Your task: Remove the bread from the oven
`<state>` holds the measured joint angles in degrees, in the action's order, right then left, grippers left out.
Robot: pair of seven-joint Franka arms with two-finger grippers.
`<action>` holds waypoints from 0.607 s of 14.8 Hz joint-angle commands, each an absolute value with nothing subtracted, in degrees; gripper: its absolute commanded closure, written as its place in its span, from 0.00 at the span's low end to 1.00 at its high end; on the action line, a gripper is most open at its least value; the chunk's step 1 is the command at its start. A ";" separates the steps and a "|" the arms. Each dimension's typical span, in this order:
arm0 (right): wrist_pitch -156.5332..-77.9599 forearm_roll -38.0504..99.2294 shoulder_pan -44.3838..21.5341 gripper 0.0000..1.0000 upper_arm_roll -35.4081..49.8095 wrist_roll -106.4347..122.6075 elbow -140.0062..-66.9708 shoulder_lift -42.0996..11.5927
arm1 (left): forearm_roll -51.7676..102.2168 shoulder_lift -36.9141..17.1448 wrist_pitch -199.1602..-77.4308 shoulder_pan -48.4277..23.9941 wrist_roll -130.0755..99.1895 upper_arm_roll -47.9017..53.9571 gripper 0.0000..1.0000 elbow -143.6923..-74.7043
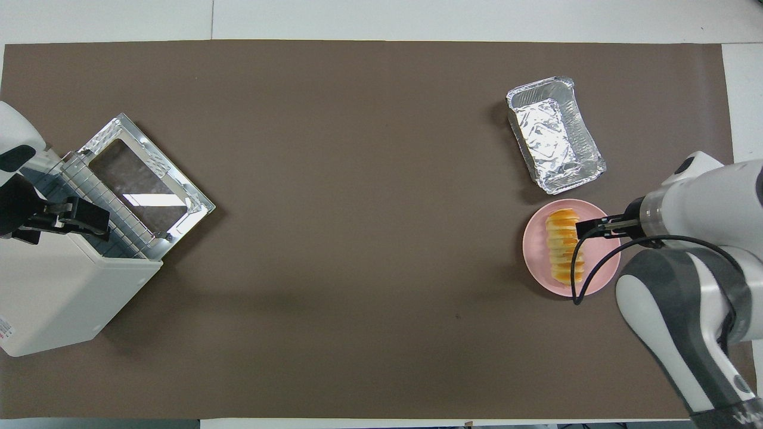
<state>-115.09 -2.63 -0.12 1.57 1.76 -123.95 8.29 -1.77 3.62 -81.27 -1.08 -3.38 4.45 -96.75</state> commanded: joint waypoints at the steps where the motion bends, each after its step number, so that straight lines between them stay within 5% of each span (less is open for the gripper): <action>1: -102.27 -1.76 4.21 0.00 2.02 9.73 -112.27 7.65 | -1.85 4.57 -81.83 -0.97 -3.52 4.31 0.00 -97.29; 4: -87.76 -1.41 7.02 0.00 2.02 15.19 -101.90 7.65 | -1.85 4.57 -81.83 -0.97 -3.52 4.39 0.00 -97.29; 9: -77.27 -0.88 6.86 0.00 1.58 16.44 -93.17 8.17 | -1.85 4.57 -81.83 -0.97 -3.52 4.39 0.00 -97.29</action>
<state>-80.65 -1.87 6.45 1.25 15.07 -96.55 8.87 -1.77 3.62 -81.27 -1.08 -3.38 4.45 -96.75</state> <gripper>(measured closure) 0.000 0.000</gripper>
